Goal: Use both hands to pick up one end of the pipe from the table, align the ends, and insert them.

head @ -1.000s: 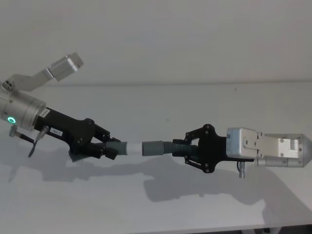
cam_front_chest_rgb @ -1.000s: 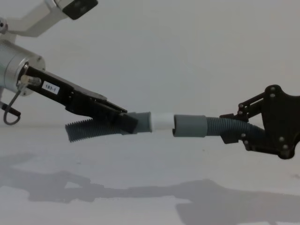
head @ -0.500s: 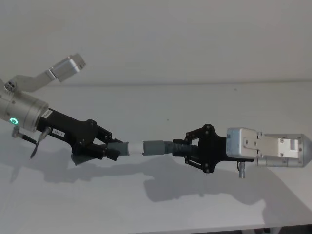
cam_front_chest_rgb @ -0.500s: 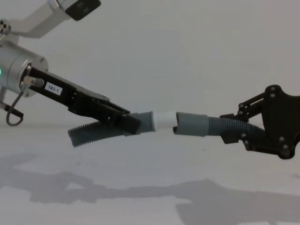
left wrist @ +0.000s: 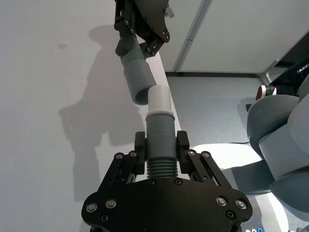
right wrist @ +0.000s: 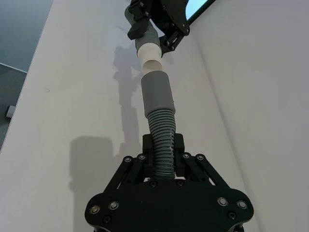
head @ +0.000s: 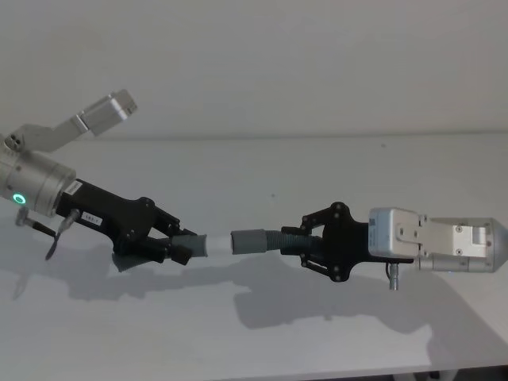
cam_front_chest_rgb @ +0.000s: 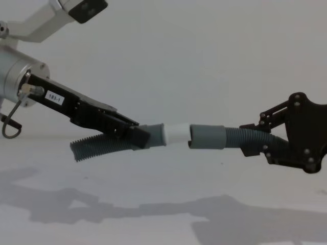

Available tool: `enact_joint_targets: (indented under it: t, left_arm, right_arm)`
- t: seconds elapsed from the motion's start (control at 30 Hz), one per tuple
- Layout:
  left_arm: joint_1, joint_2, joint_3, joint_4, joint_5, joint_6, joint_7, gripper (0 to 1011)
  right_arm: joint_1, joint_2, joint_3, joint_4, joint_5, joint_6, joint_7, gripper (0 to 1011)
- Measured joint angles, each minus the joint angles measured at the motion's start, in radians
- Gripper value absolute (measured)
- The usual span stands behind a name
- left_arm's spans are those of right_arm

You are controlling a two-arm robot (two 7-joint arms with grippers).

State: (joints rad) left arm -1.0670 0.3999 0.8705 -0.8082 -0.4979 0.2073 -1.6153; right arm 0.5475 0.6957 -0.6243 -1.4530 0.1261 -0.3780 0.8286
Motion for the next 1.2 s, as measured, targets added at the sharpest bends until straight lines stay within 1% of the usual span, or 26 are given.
enact_joint_targets:
  t: [0.7,1.2]
  left_arm:
    - [0.002,0.018,0.014,-0.009,-0.015,0.002,-0.002,354]
    - [-0.006,0.005,0.026,0.031,-0.022,-0.011,0.005,354]
  right_arm:
    - [0.000,0.000,0.000,0.000,0.000,0.000,0.000,213]
    - [0.000,0.000,0.000,0.000,0.000,0.000,0.000,214]
